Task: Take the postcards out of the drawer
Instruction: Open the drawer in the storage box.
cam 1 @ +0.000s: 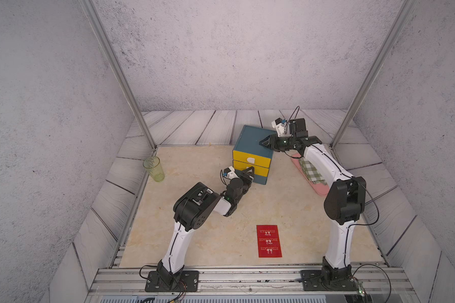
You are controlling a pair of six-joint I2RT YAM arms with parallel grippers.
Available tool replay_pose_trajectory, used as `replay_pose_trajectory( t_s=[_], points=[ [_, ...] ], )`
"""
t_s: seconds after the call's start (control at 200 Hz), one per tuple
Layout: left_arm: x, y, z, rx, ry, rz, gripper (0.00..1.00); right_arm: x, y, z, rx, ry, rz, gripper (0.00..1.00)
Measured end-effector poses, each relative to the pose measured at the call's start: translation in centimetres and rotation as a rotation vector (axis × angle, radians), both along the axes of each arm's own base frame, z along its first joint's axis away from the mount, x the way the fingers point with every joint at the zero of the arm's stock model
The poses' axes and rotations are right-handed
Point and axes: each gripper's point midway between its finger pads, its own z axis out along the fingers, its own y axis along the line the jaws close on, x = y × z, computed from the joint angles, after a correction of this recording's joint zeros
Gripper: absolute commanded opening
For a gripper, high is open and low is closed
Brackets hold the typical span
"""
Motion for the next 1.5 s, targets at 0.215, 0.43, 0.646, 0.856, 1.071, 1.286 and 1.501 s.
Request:
replay_pose_trajectory(
  t_s=[0.215,0.43,0.646,0.856,1.071,1.286,1.501],
  points=[
    [0.0,0.0,0.0,-0.003,0.001,0.000,0.39,0.0,0.0,0.0,0.001,-0.003,0.000,0.37],
    [-0.1,0.0,0.0,-0.004,0.002,-0.001,0.39,0.1,0.0,0.0,0.001,-0.005,0.000,0.37],
    [-0.6,0.3,-0.1,-0.010,0.007,-0.005,0.38,0.1,0.0,0.0,0.002,-0.004,-0.001,0.37],
    [-1.6,0.5,0.0,-0.006,0.018,-0.011,0.38,0.1,0.0,0.0,0.001,-0.004,-0.001,0.37],
    [-3.2,0.8,-0.1,0.009,0.033,-0.014,0.38,0.1,0.0,0.0,0.001,-0.004,-0.001,0.36],
    [-4.6,1.3,-0.2,0.014,0.035,-0.004,0.38,0.1,0.0,-0.1,0.002,-0.005,-0.002,0.36],
    [-6.2,1.7,-0.1,0.035,0.038,-0.005,0.38,0.1,0.0,-0.1,0.004,-0.014,-0.001,0.36]
  ],
)
